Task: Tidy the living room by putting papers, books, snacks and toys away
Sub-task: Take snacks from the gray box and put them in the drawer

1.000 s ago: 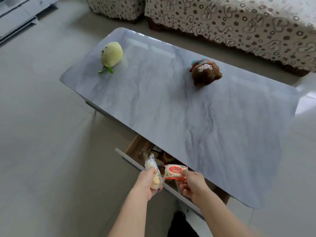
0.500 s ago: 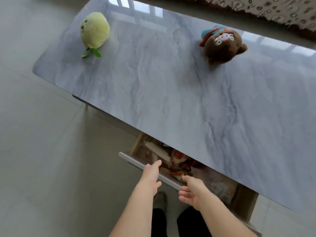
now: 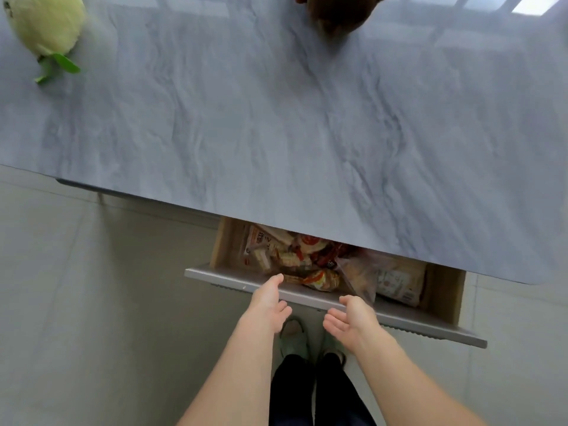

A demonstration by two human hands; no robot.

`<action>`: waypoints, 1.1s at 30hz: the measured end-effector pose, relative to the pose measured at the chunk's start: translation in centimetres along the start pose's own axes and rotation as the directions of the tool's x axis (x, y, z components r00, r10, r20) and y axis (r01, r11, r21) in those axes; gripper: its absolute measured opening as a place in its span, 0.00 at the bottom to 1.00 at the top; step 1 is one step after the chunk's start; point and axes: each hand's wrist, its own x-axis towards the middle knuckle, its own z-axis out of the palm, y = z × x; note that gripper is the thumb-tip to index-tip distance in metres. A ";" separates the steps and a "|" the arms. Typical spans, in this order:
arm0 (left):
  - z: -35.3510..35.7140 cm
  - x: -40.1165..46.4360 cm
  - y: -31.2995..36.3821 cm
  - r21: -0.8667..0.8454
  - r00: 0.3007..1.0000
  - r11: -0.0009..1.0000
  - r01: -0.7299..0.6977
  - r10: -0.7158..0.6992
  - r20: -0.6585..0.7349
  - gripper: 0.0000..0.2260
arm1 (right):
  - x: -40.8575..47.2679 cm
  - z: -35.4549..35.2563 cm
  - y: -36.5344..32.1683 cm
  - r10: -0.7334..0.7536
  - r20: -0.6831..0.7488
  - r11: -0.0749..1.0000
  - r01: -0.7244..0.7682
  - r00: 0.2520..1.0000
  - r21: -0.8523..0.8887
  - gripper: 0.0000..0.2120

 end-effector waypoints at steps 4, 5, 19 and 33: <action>0.7 0.8 -0.1 0.054 0.999 0.998 0.025 -0.024 -0.026 0.26 | 1.2 -1.2 0.5 0.062 -0.049 0.994 -0.057 0.997 0.088 0.19; 0.8 1.0 0.0 0.051 0.999 0.998 0.027 -0.026 -0.033 0.27 | 1.6 -1.5 0.6 0.058 -0.044 0.991 -0.053 0.997 0.124 0.18; 4.9 2.0 3.0 -0.211 0.994 0.971 -0.111 0.113 -0.002 0.35 | 1.9 -0.7 -3.4 -0.096 -0.069 0.955 0.112 0.993 0.274 0.25; 8.8 0.8 5.9 -0.278 0.974 0.949 -0.151 0.191 0.123 0.29 | 1.2 0.9 -8.4 -0.208 -0.016 0.941 0.204 0.978 0.271 0.22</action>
